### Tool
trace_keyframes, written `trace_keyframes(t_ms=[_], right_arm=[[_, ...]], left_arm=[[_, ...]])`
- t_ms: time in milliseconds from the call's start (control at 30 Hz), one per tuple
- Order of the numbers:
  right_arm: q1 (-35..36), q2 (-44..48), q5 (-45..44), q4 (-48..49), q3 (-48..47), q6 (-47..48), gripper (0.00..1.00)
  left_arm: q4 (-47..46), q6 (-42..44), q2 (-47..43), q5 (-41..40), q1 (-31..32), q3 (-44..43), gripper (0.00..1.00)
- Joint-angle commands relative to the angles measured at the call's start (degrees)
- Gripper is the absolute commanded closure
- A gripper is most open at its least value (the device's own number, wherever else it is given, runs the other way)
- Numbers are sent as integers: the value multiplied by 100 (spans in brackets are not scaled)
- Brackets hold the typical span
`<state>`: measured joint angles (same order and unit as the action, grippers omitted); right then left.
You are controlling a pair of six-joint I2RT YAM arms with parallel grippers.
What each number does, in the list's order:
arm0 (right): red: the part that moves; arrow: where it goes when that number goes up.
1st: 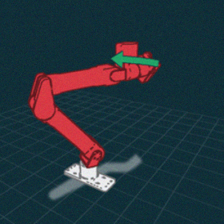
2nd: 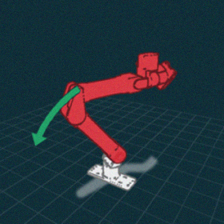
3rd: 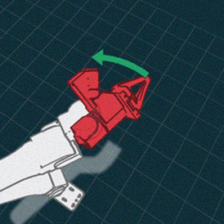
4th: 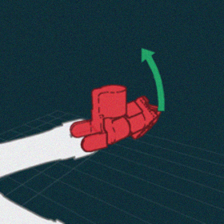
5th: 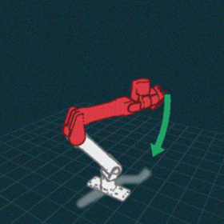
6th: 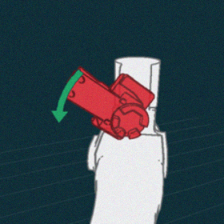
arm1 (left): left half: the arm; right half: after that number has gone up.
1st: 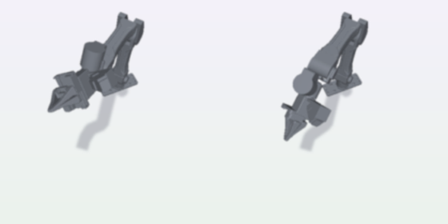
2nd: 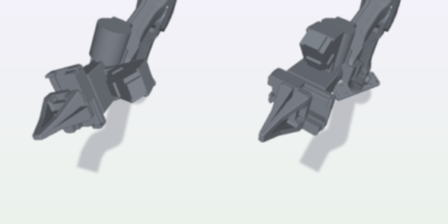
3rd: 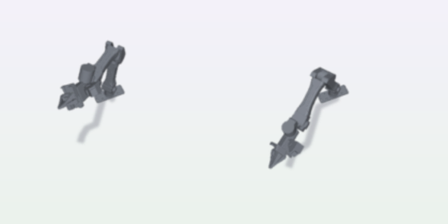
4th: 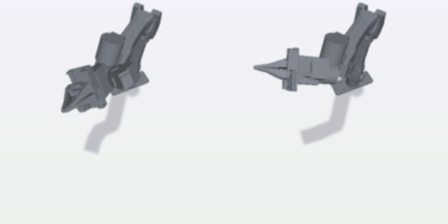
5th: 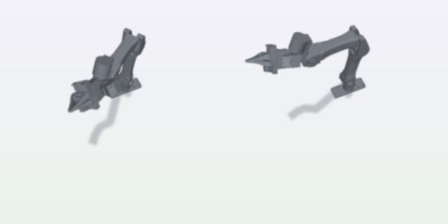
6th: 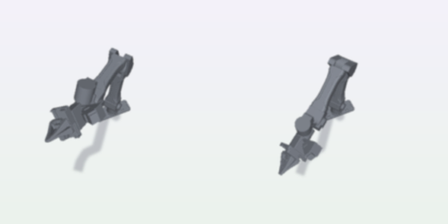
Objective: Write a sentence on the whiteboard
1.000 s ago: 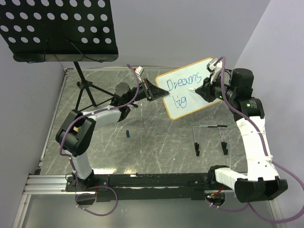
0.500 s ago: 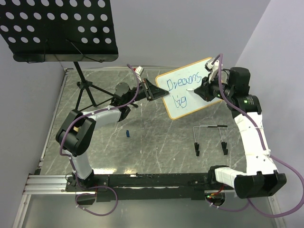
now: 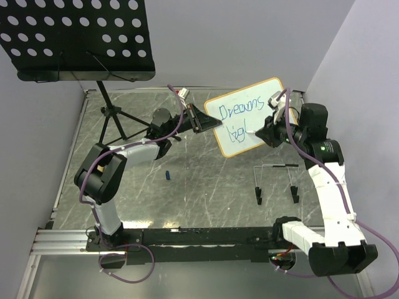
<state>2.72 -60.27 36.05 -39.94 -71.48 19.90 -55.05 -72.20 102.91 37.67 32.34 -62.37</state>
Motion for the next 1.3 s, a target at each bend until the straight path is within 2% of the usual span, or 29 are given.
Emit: trace_keyframes(t_ms=[0, 400, 633, 1267], right_arm=[[-17, 366, -46, -207, 231, 181, 100], [-26, -55, 60, 144, -243, -91, 100], [-26, -292, -212, 303, -489, -180, 100], [-202, 278, -37, -338, 99, 189, 100]], left_arm=[[-902, -83, -149, -58, 18, -329, 99], [-903, -83, -184, -14, 18, -302, 99], [-947, -101, -193, -14, 18, -285, 99], [-973, -118, -122, -14, 10, -328, 99]])
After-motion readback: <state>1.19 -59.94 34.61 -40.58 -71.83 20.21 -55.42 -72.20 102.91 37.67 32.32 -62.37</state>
